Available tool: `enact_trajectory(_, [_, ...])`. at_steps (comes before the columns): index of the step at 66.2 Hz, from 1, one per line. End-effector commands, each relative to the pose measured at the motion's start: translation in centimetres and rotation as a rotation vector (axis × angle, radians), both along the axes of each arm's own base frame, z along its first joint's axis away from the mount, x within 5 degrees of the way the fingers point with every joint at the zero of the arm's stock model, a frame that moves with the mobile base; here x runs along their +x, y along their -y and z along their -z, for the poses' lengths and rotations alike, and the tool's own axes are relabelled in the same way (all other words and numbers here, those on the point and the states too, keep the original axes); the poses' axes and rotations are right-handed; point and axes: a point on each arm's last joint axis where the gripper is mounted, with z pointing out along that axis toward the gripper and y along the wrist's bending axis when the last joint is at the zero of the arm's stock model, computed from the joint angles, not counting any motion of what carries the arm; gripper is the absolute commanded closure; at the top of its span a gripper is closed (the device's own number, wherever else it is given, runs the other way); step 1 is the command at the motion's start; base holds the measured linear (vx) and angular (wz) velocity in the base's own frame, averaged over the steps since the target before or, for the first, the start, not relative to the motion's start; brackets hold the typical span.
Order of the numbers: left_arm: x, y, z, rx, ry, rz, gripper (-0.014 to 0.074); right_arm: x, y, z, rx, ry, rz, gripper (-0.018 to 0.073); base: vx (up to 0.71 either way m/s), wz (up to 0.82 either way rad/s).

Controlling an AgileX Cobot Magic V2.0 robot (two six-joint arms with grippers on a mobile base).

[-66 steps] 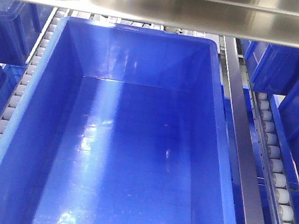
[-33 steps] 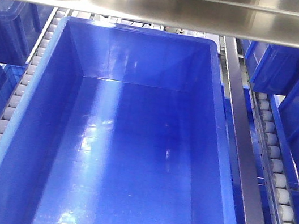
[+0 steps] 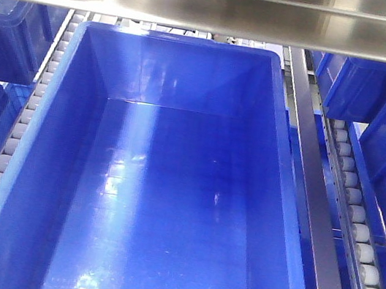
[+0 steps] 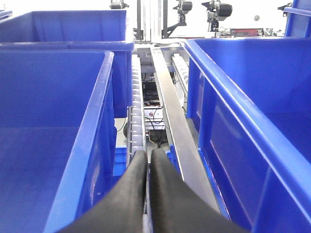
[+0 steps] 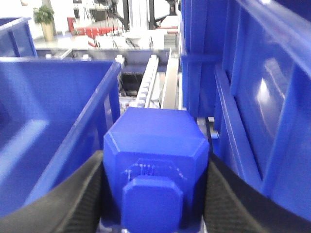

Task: Pour parts from conveyor to right shelf
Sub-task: 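Turn toward the shelf and stop facing an empty blue bin, then move the right gripper over the bin and lower the block inside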

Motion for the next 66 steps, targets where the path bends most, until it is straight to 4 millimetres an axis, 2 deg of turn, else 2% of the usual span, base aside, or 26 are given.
enact_trajectory(1, [-0.2,0.0,-1.5,-0.015,0.108,0.008,0.0603,-0.1,-0.3,-2.0,0.011,0.147,-0.030,0.0564,0.00,0.00])
enact_trajectory(6, [-0.2,0.0,-1.5,-0.015,0.108,0.008,0.0603,0.5,-0.5,-2.2,0.031,0.137,-0.045,0.0564,0.00,0.00])
enact_trajectory(17, [-0.2,0.0,-1.5,-0.015,0.108,0.008,0.0603,2.9,-1.5,-1.7,-0.011,0.026,-0.089,0.0564,0.00,0.00])
enact_trajectory(22, [-0.2,0.0,-1.4,-0.015,0.105,0.007,0.0603,4.1,-2.2,-1.8,0.042,0.003,-0.128,0.0564,0.00,0.00])
enact_trajectory(28, [-0.2,0.0,-1.4,-0.015,0.105,0.007,0.0603,5.0,-2.9,-2.2,0.002,-0.008,-0.192,0.0562,0.00,0.00])
enact_trajectory(40, [-0.2,0.0,-1.4,-0.015,0.105,0.007,0.0603,8.2,-5.2,-3.4,-0.038,-0.105,-0.303,0.0559,0.00,0.00])
enact_trajectory(50, [-0.2,0.0,-1.4,-0.015,0.106,0.007,0.0603,11.7,-7.9,-4.6,-0.022,-0.204,-0.375,0.0555,0.00,0.00])
enact_trajectory(57, [-0.2,0.0,-1.4,-0.015,0.107,0.007,0.0603,14.2,-10.5,-5.3,-0.045,-0.255,-0.441,0.0553,0.00,0.00])
enact_trajectory(66, [-0.2,0.0,-1.4,-0.015,0.107,0.007,0.0603,16.7,-14.8,-5.4,-0.100,-0.322,-0.557,0.0551,0.00,0.00])
